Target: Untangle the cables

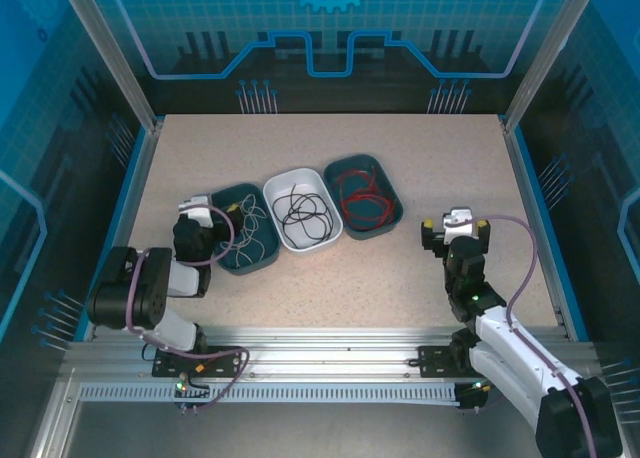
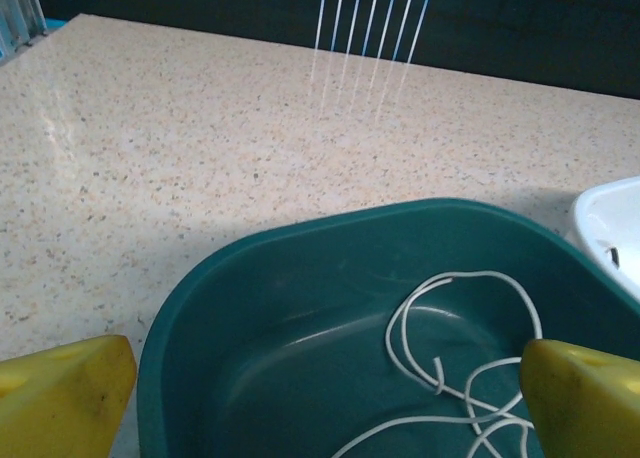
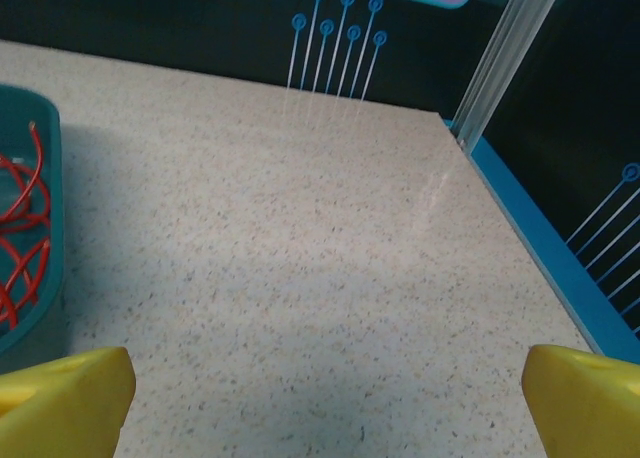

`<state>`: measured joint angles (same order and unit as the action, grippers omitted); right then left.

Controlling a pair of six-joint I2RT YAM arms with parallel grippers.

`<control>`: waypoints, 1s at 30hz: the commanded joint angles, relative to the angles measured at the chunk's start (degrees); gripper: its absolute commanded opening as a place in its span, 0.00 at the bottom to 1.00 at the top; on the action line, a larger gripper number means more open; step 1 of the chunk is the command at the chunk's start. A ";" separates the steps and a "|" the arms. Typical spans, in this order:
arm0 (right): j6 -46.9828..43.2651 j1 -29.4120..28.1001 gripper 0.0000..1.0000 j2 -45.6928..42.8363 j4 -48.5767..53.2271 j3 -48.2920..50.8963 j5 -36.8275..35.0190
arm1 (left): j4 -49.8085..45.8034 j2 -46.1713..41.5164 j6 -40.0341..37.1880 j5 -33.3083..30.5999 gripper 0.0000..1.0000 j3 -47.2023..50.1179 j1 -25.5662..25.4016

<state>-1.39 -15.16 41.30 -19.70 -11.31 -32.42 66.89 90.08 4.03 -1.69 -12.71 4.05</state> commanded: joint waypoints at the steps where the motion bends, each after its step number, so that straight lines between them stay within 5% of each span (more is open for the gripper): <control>1: 0.25 2.72 1.00 -0.63 -5.06 0.89 3.84 | 7.59 0.56 2.32 2.94 0.99 1.19 1.78; 14: -0.27 7.52 1.00 19.45 -22.16 0.09 14.83 | -11.02 -1.14 -1.99 6.17 0.99 -7.74 -0.41; 28: 0.95 9.40 1.00 48.27 -46.52 -4.91 19.96 | -11.96 -1.21 -2.62 5.62 0.99 -8.17 -0.98; 30: 2.18 10.24 1.00 46.25 -41.04 -5.76 21.12 | -11.95 -1.23 -2.65 5.56 0.99 -8.25 -1.06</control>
<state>-0.71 -6.57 87.92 -56.58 -16.16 -12.73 56.77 89.78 2.39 2.85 -20.03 3.46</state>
